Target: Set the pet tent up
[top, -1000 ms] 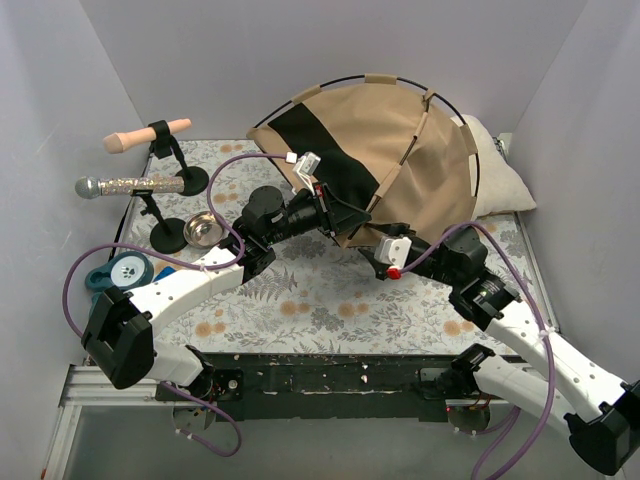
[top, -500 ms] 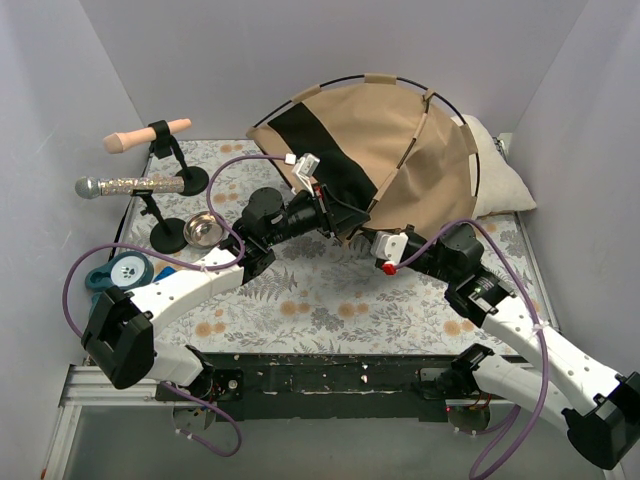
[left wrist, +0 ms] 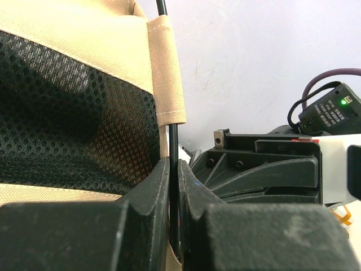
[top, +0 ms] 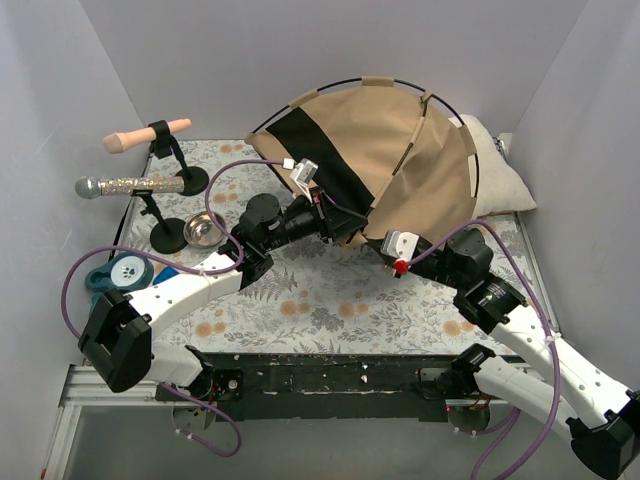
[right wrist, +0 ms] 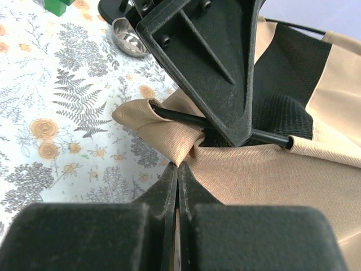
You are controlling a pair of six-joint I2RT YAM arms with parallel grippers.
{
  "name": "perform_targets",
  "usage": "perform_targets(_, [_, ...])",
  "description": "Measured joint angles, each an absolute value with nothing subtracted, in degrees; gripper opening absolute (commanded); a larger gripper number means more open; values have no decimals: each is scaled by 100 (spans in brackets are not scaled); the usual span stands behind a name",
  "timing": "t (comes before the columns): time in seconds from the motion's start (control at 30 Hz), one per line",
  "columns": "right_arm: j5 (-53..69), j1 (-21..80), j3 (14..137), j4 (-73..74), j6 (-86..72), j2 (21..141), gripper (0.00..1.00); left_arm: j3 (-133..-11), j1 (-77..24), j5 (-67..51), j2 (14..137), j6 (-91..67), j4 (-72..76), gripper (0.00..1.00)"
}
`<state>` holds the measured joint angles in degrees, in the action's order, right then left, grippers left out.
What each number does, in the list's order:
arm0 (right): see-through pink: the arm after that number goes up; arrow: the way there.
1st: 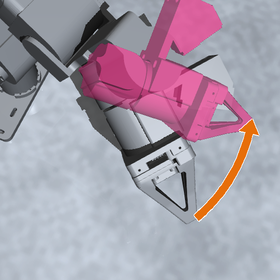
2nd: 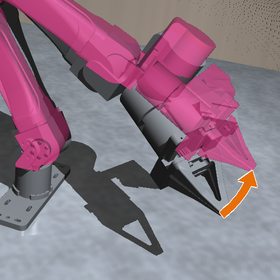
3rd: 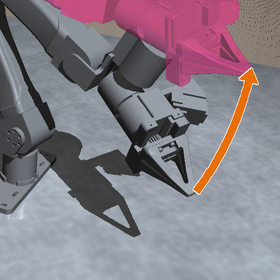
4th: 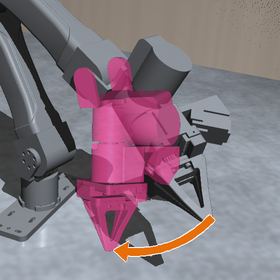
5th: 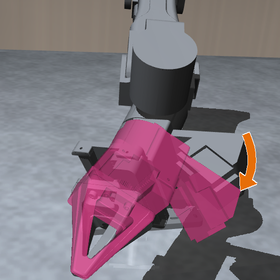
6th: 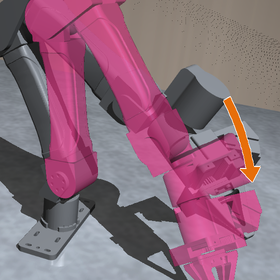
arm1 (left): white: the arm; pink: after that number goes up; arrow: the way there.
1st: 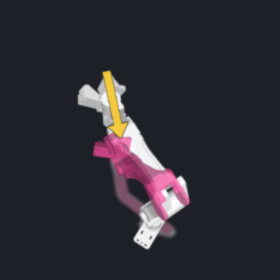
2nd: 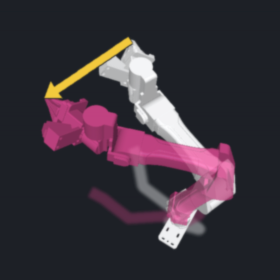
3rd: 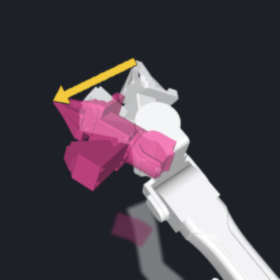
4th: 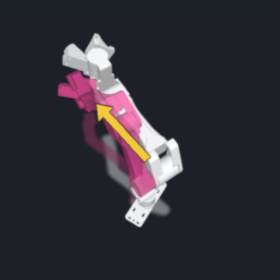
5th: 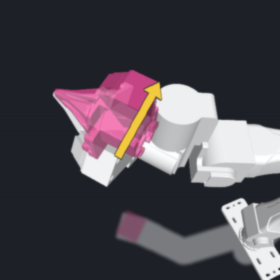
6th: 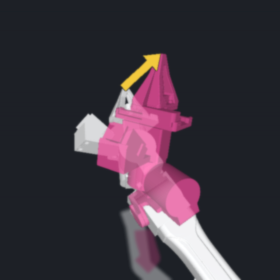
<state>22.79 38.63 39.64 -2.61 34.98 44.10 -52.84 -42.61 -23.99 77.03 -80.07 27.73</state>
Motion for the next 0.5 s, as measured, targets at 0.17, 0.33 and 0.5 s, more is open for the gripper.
perform_targets(0.17, [2270,3861,4084,-78,3070,4429,1,-5258,-4261,-2451,7703,-7876,2845,0])
perform_targets(0.33, [2180,3837,4217,58,2532,4604,1,-5011,-4259,-2460,7596,-7730,2993,0])
perform_targets(0.5, [2237,3673,4364,183,1739,4807,1,-4818,-4261,-2443,7400,-7546,3006,0])
